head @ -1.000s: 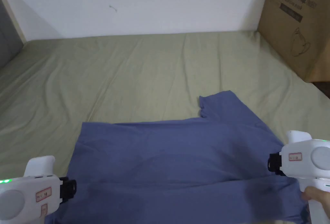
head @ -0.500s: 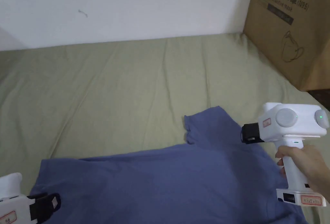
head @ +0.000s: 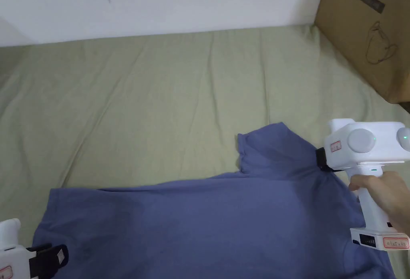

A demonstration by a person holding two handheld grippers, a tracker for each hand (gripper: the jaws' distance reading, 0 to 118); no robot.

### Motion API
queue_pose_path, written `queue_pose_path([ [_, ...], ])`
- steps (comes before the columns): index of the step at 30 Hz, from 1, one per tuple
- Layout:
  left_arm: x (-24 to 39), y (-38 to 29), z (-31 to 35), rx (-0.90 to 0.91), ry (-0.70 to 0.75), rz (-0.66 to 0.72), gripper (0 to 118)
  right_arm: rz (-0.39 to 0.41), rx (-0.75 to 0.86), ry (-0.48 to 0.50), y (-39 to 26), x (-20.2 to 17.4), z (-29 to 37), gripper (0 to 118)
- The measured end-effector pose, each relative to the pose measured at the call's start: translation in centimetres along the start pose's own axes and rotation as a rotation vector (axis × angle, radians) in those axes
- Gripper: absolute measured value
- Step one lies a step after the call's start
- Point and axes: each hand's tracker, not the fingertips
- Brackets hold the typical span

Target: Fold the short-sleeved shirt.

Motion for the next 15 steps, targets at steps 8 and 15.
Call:
queue_pose_path([
  [8, -1.4, 5.6, -1.6, 0.023, 0.03, -0.035, 55, -0.074, 0.0, 0.04, -0.2, 1.0, 0.4, 0],
  [15, -1.7, 10.9, -6.6, 0.016, 0.092, -0.058, 95, -0.057, 0.012, 0.024, -0.5, 0.9, 0.7, 0],
])
